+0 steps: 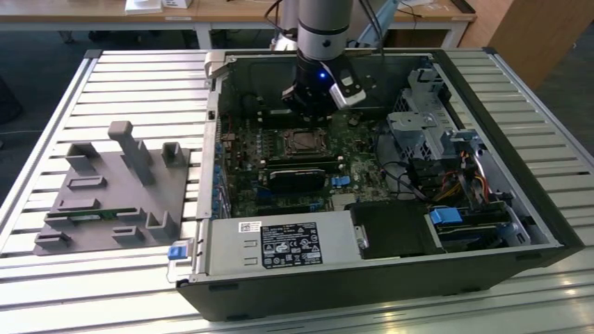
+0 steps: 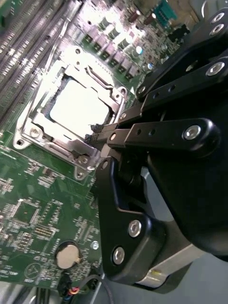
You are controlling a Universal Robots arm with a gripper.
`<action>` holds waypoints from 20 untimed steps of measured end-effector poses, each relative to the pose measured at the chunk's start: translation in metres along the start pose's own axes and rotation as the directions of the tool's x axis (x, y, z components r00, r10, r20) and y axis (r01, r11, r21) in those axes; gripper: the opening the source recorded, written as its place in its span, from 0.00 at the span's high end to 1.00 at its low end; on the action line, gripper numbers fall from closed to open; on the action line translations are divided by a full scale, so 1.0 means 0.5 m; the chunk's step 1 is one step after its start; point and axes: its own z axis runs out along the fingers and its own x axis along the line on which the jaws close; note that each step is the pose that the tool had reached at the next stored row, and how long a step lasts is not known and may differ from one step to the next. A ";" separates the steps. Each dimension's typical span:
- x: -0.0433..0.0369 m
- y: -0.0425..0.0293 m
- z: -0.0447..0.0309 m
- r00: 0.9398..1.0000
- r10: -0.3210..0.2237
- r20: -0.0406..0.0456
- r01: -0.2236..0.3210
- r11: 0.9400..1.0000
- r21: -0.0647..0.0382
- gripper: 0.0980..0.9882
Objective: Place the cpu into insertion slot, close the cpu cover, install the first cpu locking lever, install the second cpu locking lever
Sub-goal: 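Install the second cpu locking lever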
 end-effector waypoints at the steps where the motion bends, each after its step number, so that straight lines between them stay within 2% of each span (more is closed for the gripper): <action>1: 0.000 -0.003 0.000 1.000 0.000 0.000 0.000 1.000 0.000 0.99; 4: 0.000 -0.006 -0.002 1.000 0.000 0.000 0.000 1.000 0.000 0.99; 9: -0.001 -0.006 -0.024 1.000 0.000 0.000 0.000 1.000 0.000 0.99; 12: -0.001 -0.009 -0.027 1.000 0.000 0.000 0.000 1.000 0.000 0.99; 14: -0.001 -0.017 -0.027 1.000 0.000 0.000 0.000 1.000 0.000 0.99; 20: -0.002 -0.056 -0.028 1.000 0.000 0.000 0.000 1.000 0.000 0.99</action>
